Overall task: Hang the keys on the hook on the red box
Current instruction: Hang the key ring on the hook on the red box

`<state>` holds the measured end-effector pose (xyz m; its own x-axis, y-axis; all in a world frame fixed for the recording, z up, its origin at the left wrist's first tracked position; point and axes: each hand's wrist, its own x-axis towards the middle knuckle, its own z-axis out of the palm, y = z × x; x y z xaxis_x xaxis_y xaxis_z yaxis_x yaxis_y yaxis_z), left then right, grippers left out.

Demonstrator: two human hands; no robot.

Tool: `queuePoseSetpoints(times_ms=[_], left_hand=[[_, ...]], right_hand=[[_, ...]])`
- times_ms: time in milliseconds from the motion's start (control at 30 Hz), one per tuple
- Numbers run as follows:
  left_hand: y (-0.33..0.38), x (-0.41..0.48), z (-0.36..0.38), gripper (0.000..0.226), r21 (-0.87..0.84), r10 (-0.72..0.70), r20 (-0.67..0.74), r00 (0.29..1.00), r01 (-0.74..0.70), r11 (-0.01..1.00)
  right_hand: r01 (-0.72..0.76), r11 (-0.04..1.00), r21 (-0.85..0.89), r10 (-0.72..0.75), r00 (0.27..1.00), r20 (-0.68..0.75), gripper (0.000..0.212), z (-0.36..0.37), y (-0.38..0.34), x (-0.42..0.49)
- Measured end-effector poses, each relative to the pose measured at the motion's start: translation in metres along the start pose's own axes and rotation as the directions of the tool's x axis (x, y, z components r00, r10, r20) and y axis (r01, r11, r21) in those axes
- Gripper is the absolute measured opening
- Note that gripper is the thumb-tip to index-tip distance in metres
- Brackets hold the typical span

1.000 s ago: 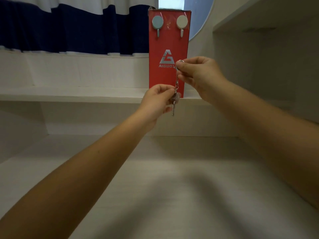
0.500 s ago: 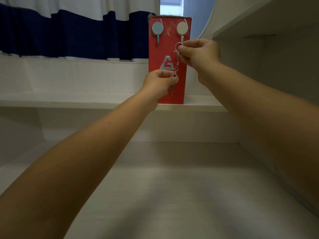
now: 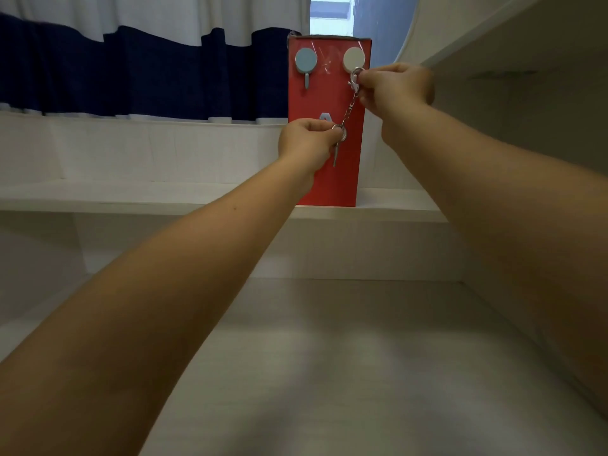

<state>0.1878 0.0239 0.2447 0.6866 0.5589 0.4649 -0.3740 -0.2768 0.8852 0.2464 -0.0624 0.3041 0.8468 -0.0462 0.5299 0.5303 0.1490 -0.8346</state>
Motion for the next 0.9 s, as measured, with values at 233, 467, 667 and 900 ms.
queuePoseSetpoints(times_ms=[233, 467, 667, 900], left_hand=[[-0.008, 0.005, 0.008, 0.009, -0.029, -0.023, -0.04, 0.999, 0.021, 0.999], [-0.007, 0.005, 0.012, 0.018, -0.04, -0.002, -0.078, 0.997, -0.001, 0.999], [-0.008, 0.005, 0.014, 0.015, -0.019, -0.025, -0.097, 0.995, 0.024, 1.0], [-0.015, 0.002, 0.014, 0.008, 0.019, -0.049, -0.132, 0.99, 0.052, 0.998]], right_hand=[[-0.072, 0.997, -0.024, 0.072, 0.997, -0.021, 0.028, 0.003, -0.002, 0.012], [-0.024, 0.993, -0.117, 0.016, 0.998, -0.067, 0.038, 0.013, -0.004, 0.023], [-0.084, 0.993, -0.084, 0.082, 0.996, -0.027, 0.027, 0.01, -0.003, 0.024], [-0.105, 0.986, -0.127, 0.107, 0.994, 0.007, 0.017, 0.006, 0.005, 0.017]])
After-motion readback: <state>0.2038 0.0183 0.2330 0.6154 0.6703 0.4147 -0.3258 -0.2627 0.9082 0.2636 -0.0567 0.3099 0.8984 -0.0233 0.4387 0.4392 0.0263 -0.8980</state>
